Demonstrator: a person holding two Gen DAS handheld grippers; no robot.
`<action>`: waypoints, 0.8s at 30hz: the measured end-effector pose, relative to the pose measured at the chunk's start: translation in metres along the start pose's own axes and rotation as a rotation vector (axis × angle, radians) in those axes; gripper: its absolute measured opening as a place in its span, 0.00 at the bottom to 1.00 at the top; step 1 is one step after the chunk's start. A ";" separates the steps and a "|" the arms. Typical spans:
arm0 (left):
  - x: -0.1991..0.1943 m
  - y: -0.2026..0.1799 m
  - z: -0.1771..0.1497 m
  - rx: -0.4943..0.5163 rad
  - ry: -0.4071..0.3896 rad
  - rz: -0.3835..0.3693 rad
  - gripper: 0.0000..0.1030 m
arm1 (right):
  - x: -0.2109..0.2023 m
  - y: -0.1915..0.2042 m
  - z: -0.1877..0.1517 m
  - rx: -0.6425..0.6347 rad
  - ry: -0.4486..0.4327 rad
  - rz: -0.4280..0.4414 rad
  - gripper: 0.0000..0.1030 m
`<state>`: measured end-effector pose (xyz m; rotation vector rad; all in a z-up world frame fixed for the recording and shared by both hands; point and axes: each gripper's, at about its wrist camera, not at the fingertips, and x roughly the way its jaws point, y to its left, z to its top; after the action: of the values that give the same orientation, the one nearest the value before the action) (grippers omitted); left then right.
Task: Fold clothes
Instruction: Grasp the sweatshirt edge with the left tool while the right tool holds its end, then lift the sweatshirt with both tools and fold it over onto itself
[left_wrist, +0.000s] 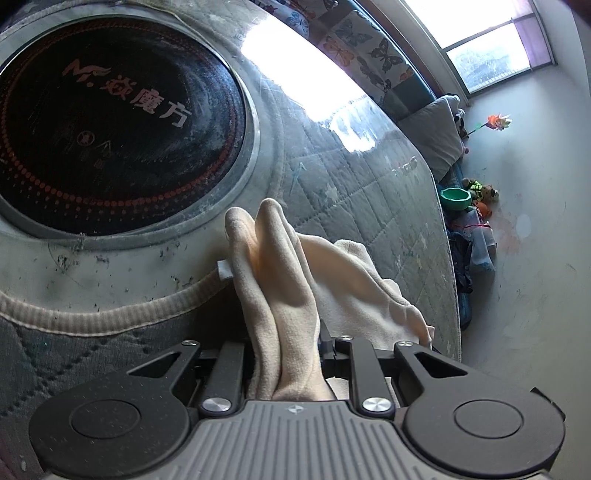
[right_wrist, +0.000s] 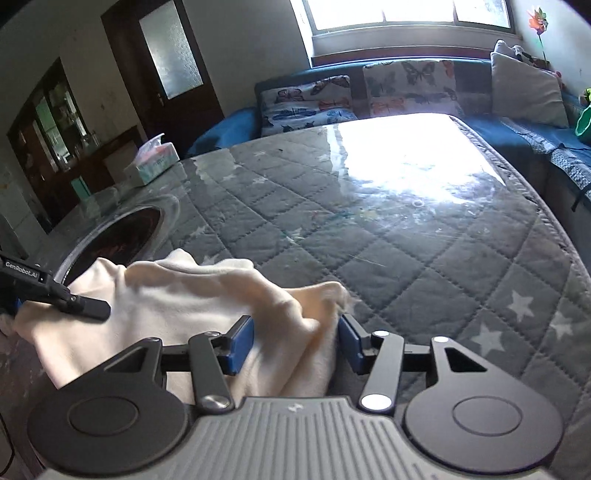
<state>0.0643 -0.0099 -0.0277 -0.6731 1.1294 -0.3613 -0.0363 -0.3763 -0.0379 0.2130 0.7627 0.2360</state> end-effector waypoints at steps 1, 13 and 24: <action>0.000 -0.001 0.000 0.007 -0.001 0.004 0.19 | 0.001 0.001 0.000 0.000 -0.001 0.010 0.47; 0.000 -0.029 -0.001 0.142 -0.020 0.039 0.17 | -0.034 0.015 0.002 -0.023 -0.072 0.022 0.12; 0.011 -0.091 -0.008 0.289 -0.013 -0.021 0.17 | -0.102 0.015 0.023 -0.089 -0.188 -0.100 0.12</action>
<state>0.0672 -0.0878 0.0222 -0.4322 1.0333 -0.5259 -0.0940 -0.3941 0.0491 0.1099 0.5732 0.1519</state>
